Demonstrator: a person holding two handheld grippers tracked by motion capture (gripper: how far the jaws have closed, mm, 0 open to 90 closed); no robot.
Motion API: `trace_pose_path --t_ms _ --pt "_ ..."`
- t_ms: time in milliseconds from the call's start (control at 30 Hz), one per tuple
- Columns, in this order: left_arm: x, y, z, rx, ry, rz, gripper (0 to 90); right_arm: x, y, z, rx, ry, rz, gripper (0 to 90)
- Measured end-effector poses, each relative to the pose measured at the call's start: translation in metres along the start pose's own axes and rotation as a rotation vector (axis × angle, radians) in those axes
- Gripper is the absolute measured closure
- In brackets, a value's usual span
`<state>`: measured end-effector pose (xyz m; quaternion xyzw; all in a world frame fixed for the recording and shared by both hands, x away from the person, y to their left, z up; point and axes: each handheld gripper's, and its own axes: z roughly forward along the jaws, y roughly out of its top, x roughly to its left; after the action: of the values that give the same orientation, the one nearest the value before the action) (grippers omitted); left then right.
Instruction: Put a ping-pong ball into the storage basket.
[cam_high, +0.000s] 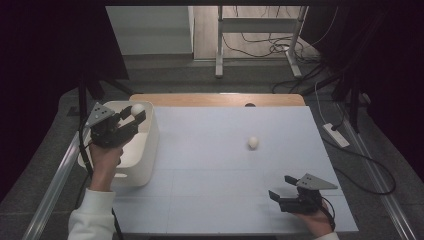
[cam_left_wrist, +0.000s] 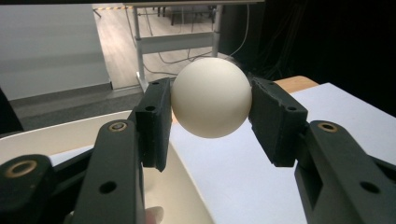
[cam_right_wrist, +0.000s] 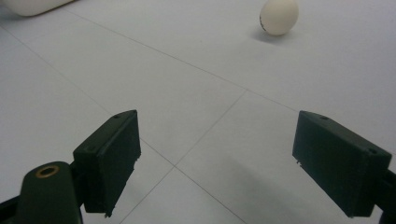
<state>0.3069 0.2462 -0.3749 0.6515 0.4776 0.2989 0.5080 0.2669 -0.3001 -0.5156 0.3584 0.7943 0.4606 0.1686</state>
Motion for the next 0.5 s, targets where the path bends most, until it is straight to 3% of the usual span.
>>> trace_pose_path --t_ms 500 --pt "0.015 0.001 0.013 0.044 0.028 -0.032 50.7 -0.001 0.000 0.000 0.003 -0.003 0.001 15.3"
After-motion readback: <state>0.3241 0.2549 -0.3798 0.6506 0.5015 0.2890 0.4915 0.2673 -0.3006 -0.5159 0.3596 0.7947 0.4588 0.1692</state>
